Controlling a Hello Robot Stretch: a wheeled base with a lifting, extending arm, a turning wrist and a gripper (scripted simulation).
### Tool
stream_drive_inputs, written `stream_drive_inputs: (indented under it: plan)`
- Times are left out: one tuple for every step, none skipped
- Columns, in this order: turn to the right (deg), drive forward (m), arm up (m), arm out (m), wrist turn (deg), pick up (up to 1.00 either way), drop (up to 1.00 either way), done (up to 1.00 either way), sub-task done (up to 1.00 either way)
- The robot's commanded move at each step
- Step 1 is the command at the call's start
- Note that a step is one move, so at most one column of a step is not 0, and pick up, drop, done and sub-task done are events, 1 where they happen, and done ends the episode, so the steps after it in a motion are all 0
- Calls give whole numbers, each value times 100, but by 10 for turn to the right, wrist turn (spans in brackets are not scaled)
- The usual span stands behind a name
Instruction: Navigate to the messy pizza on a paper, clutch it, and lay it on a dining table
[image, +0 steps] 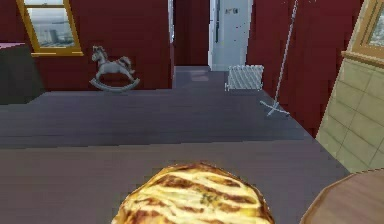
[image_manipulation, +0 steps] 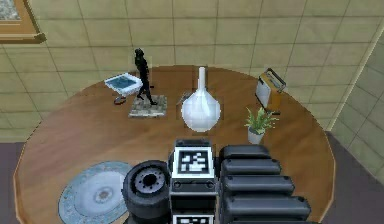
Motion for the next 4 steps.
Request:
stream_drive_inputs:
  plan:
    - [0, 0, 0, 48, 0, 0, 0, 0, 0]
    - [0, 0, 0, 0, 450, 0, 0, 0, 0]
    - [0, 0, 0, 0, 450, 0, 0, 0, 0]
    - [0, 0, 0, 0, 360, 0, 0, 0, 0]
